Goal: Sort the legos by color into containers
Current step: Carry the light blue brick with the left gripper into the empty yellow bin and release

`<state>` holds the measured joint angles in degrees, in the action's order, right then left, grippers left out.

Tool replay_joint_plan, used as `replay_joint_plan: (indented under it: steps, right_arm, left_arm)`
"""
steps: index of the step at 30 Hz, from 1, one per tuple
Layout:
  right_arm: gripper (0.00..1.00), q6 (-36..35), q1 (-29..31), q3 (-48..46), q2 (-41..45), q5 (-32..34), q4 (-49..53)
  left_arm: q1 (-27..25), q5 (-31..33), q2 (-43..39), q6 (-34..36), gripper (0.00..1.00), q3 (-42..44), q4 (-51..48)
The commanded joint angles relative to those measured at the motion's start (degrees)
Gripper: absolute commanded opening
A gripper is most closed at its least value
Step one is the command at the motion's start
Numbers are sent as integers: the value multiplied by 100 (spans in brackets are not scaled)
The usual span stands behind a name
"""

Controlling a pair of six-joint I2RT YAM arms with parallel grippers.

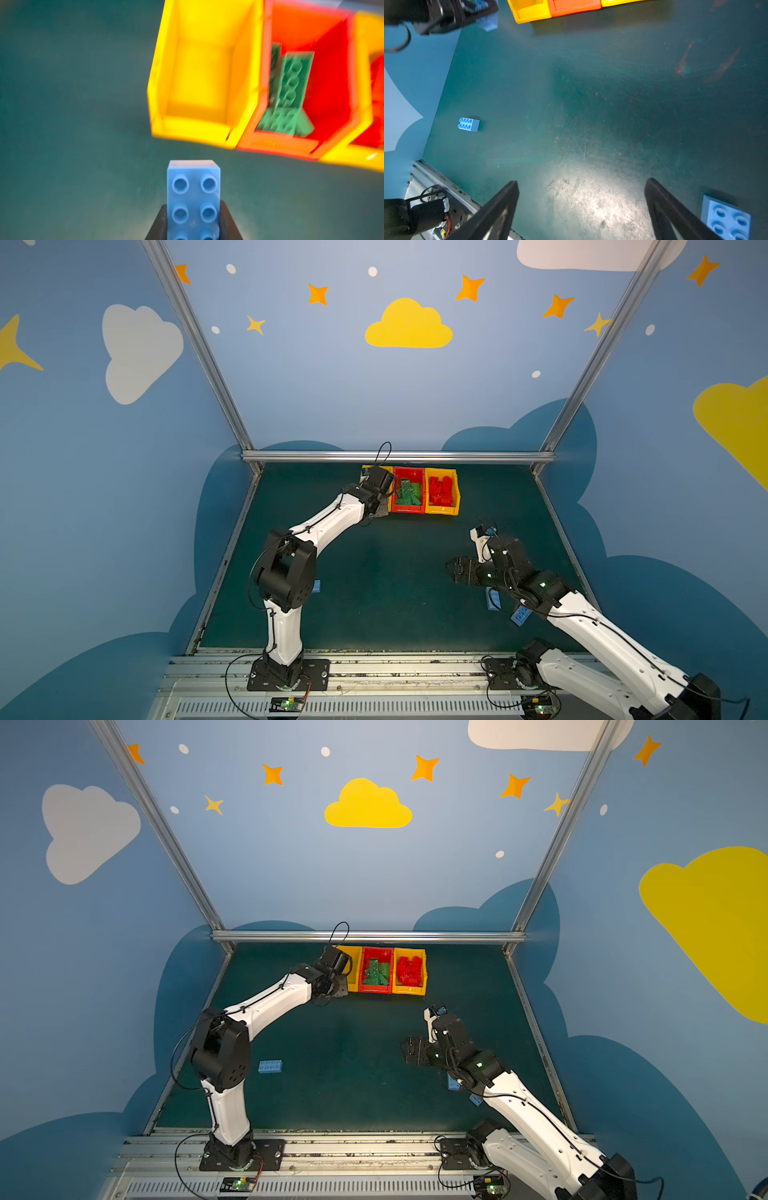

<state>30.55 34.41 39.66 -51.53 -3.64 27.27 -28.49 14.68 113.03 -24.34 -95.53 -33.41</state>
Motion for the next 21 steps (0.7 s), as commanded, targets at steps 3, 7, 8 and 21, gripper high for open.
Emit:
replay_joint_plan:
  steps: [3, 7, 8, 21]
  right_arm:
    - [93, -110, -184, -285, 90, -65, -88]
    - [93, -119, -333, -378, 8, -119, -193]
    - [93, -127, -360, -389, -14, -126, -204]
    - [93, -145, -637, -315, -449, -178, -432]
  left_arm:
    - [180, 128, 988, 515, 18, -1443, -419]
    - [298, 258, 2061, 860, 18, -2904, -807]
    - [332, 243, 2343, 882, 18, -3326, -980]
    - [545, 41, 3709, 1093, 39, -5581, -1235]
